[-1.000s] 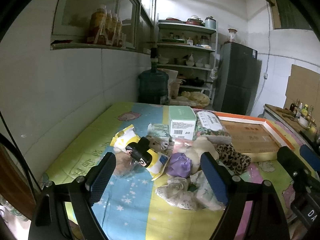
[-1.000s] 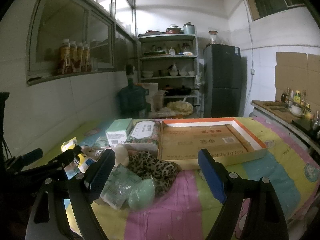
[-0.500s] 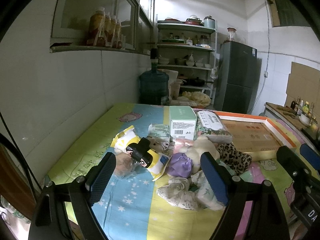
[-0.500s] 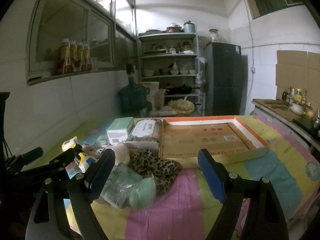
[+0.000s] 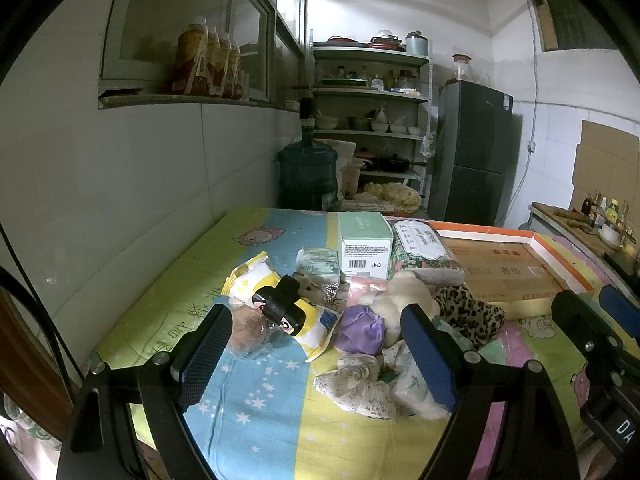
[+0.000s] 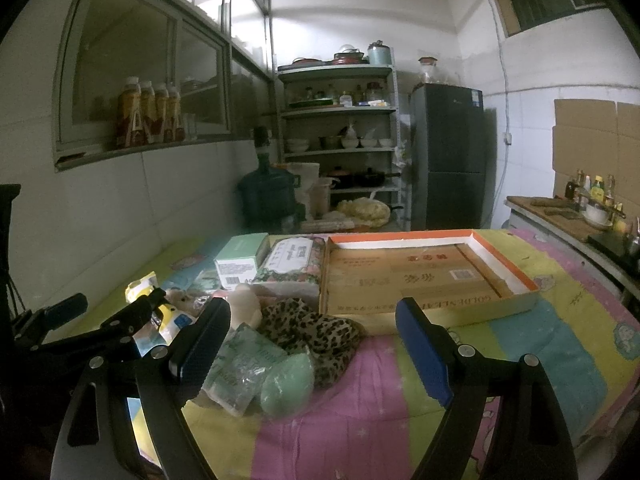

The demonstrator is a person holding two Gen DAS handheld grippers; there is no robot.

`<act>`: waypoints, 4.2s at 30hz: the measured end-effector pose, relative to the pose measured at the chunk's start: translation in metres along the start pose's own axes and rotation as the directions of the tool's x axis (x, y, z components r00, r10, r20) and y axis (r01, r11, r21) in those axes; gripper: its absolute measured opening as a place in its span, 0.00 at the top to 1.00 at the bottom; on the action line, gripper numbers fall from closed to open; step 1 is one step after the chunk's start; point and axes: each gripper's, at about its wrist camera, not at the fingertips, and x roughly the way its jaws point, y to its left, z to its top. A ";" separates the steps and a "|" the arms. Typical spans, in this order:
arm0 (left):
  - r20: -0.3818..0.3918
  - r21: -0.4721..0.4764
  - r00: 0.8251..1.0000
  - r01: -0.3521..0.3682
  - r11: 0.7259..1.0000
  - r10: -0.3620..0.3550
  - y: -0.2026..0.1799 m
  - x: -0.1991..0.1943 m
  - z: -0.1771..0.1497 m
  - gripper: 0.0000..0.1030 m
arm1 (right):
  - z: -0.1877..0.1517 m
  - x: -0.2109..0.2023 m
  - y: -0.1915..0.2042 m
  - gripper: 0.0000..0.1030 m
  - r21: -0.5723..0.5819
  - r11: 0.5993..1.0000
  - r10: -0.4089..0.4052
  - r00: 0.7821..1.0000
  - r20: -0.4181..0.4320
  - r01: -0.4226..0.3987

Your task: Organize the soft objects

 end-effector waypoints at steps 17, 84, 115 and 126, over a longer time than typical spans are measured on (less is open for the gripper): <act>-0.001 0.002 1.000 -0.003 1.000 0.003 -0.001 0.000 -0.002 0.16 | -0.007 0.000 0.009 0.17 0.002 1.000 0.017 1.000 -0.020 -0.017; -0.180 0.117 0.899 0.422 0.899 -0.399 -0.060 0.045 -0.035 0.77 | -0.038 0.033 -0.076 0.58 0.212 0.964 0.182 0.979 -0.094 -0.159; -0.152 0.139 0.835 0.548 0.825 -0.529 -0.219 0.082 0.034 0.77 | 0.024 0.069 -0.217 0.58 0.144 0.989 0.022 0.999 -0.038 -0.016; -0.236 0.099 0.817 0.558 0.824 -0.526 -0.259 0.130 0.034 0.77 | 0.030 0.119 -0.261 0.58 0.185 0.982 0.004 0.991 -0.132 0.021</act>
